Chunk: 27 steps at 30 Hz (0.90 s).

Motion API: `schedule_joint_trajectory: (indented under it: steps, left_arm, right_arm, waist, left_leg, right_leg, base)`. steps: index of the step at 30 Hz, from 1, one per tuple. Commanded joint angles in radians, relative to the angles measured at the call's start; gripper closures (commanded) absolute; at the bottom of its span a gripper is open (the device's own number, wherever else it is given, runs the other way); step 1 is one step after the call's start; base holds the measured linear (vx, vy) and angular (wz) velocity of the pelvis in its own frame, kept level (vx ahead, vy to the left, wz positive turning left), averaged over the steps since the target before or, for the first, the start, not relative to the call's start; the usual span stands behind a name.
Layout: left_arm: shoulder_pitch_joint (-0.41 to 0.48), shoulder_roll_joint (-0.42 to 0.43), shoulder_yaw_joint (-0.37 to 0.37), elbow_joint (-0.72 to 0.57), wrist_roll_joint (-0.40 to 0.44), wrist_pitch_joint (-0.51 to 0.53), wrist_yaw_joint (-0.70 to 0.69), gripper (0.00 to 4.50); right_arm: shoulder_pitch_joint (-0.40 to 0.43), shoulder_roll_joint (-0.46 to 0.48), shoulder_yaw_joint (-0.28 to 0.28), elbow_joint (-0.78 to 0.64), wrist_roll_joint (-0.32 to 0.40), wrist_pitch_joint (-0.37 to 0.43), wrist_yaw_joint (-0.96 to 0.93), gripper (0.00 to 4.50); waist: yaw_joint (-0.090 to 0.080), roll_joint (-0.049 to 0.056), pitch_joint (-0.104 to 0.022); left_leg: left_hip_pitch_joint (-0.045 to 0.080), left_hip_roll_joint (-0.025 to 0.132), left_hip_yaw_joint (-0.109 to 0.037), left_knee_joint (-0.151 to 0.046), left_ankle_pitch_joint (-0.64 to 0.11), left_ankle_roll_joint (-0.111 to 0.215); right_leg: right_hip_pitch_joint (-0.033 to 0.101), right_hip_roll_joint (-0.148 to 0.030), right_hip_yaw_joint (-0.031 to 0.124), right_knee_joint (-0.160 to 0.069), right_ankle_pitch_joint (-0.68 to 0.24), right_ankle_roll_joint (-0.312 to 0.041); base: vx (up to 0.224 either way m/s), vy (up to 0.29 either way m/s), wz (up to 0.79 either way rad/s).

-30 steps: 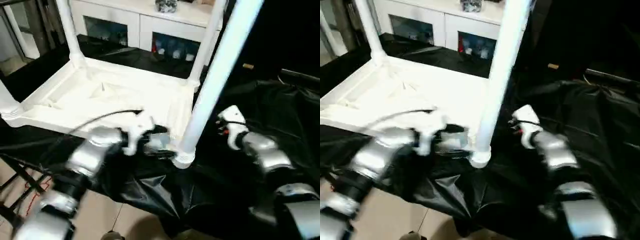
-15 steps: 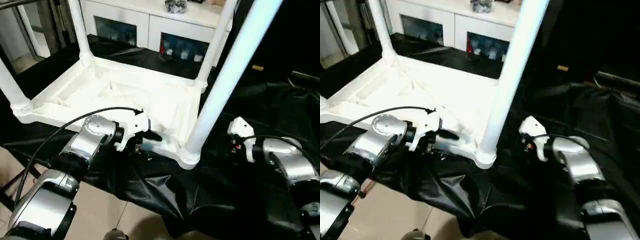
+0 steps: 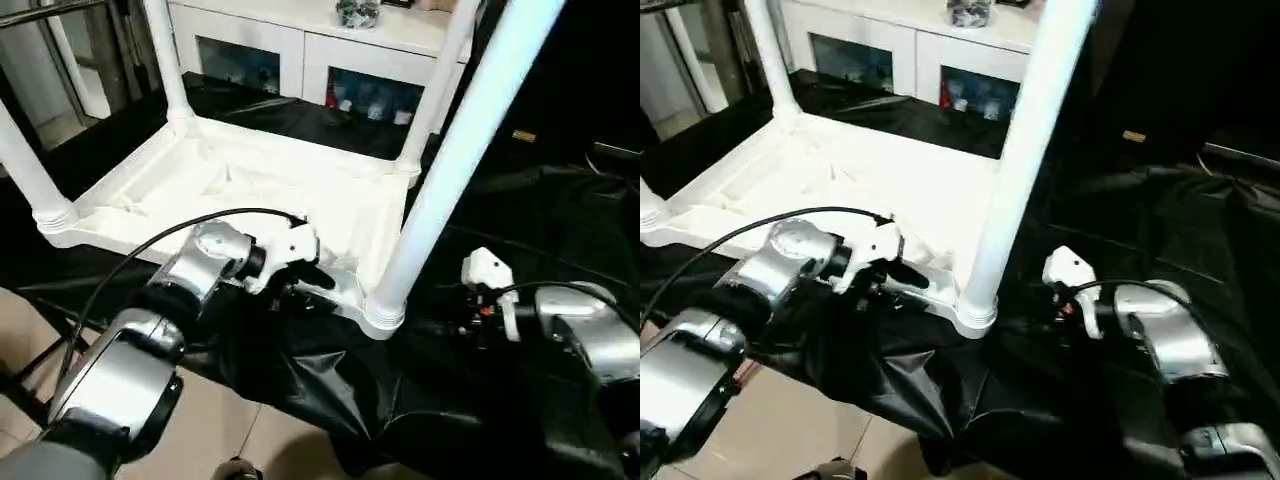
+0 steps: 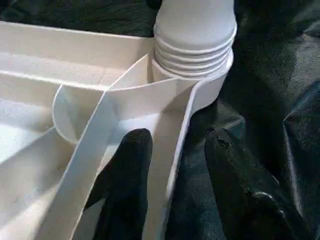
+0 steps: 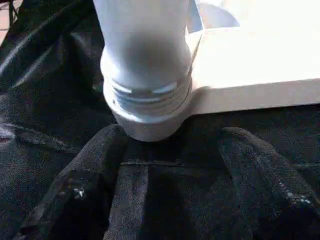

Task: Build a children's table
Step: Rotate leg to tighten

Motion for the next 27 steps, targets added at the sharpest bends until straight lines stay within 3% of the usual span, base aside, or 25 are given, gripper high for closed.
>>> schedule_joint_trajectory:
  steps: [1,2,5,8,16,17,21,22,23,25,26,27]
  left_arm:
    - [-0.018,-0.006,-0.01,0.015,0.022,-0.013,0.001,2.86]
    - [-0.027,-0.011,-0.012,0.036,0.034,-0.02,0.008,3.12]
    - [-0.043,-0.022,-0.015,0.069,0.049,-0.025,0.01,3.26]
    - [-0.052,-0.024,-0.032,0.09,0.075,-0.027,0.013,3.69]
    - [-0.07,-0.026,-0.052,0.133,0.127,-0.021,0.051,4.16]
    - [-0.074,-0.028,-0.041,0.137,0.122,0.003,0.04,4.29]
    - [-0.067,-0.024,-0.03,0.132,0.109,0.098,-0.023,4.42]
    - [-0.055,-0.021,-0.029,0.131,0.111,0.122,-0.03,4.42]
    - [-0.052,-0.02,-0.029,0.131,0.112,0.127,-0.031,4.42]
    - [-0.04,-0.021,-0.022,0.13,0.108,0.145,-0.023,4.49]
    - [-0.018,-0.029,0.01,0.122,0.083,0.193,0.021,4.49]
    - [-0.005,-0.036,0.038,0.111,0.059,0.219,0.054,4.5]
  right_arm:
    - [0.003,-0.014,0.005,-0.026,0.012,0.008,0.009,1.15]
    - [0.009,-0.014,0.003,-0.035,0.009,0.012,0.008,1.15]
    - [0.027,-0.017,0.006,-0.059,0.005,0.022,0.0,1.15]
    - [0.035,-0.019,0.009,-0.076,0.006,0.035,-0.003,1.15]
    - [0.038,-0.018,0.014,-0.089,0.002,0.044,-0.008,1.15]
    - [0.038,-0.016,0.015,-0.087,-0.001,0.044,-0.012,1.15]
    - [0.028,-0.001,0.008,-0.069,0.001,0.073,-0.034,1.15]
    - [0.021,0.006,0.004,-0.066,0.005,0.09,-0.048,1.15]
    - [0.02,0.008,0.002,-0.066,0.007,0.094,-0.051,1.15]
    - [0.01,0.017,-0.005,-0.059,0.009,0.1,-0.067,0.82]
    - [-0.02,0.046,-0.036,-0.034,0.023,0.1,-0.12,0.82]
    - [-0.031,0.056,-0.044,-0.027,0.029,0.099,-0.132,0.76]
  waist:
    - [0.004,0.004,-0.075]
    - [0.004,0.005,-0.075]
    - [0.005,0.007,-0.075]
    - [0.005,0.012,-0.075]
    - [0.002,0.011,-0.073]
    - [0.001,0.006,-0.074]
    - [-0.003,0.008,-0.073]
    - [-0.003,0.003,-0.074]
    - [-0.004,0.007,-0.074]
    - [-0.005,0.007,-0.073]
    - [-0.006,0.001,-0.072]
    - [-0.009,0.005,-0.072]
  left_leg:
    - [0.011,0.018,-0.002,-0.06,-0.247,0.032]
    - [0.009,0.018,-0.001,-0.059,-0.241,0.034]
    - [0.01,0.017,0.0,-0.057,-0.231,0.043]
    - [0.009,0.019,-0.001,-0.059,-0.234,0.045]
    - [0.01,0.019,-0.003,-0.061,-0.246,0.04]
    - [0.008,0.018,-0.002,-0.06,-0.238,0.041]
    - [0.006,0.016,-0.002,-0.059,-0.214,0.049]
    - [0.006,0.016,-0.001,-0.059,-0.21,0.05]
    - [0.006,0.016,-0.001,-0.059,-0.204,0.053]
    - [0.006,0.015,0.0,-0.059,-0.214,0.053]
    - [0.007,0.016,0.0,-0.06,-0.216,0.049]
    - [0.007,0.016,-0.001,-0.061,-0.225,0.042]
  right_leg:
    - [0.063,-0.063,0.039,-0.081,-0.164,-0.227]
    - [0.062,-0.064,0.038,-0.082,-0.163,-0.23]
    - [0.061,-0.061,0.038,-0.083,-0.155,-0.229]
    - [0.061,-0.062,0.038,-0.083,-0.149,-0.237]
    - [0.061,-0.065,0.038,-0.088,-0.198,-0.221]
    - [0.062,-0.064,0.038,-0.086,-0.18,-0.225]
    - [0.064,-0.064,0.037,-0.084,-0.159,-0.237]
    - [0.064,-0.064,0.037,-0.083,-0.154,-0.238]
    - [0.064,-0.064,0.037,-0.081,-0.147,-0.243]
    - [0.062,-0.064,0.036,-0.084,-0.162,-0.245]
    - [0.061,-0.067,0.036,-0.081,-0.183,-0.244]
    - [0.06,-0.068,0.034,-0.085,-0.22,-0.24]
  base:
    - [0.0,0.0,0.0]
    - [0.0,0.0,0.0]
    - [0.0,0.0,0.0]
    - [0.0,0.0,0.0]
    - [0.0,0.0,0.0]
    - [0.0,0.0,0.0]
    - [0.0,0.0,0.0]
    - [0.0,0.0,0.0]
    - [0.0,0.0,0.0]
    - [0.0,0.0,0.0]
    - [0.0,0.0,0.0]
    - [0.0,0.0,0.0]
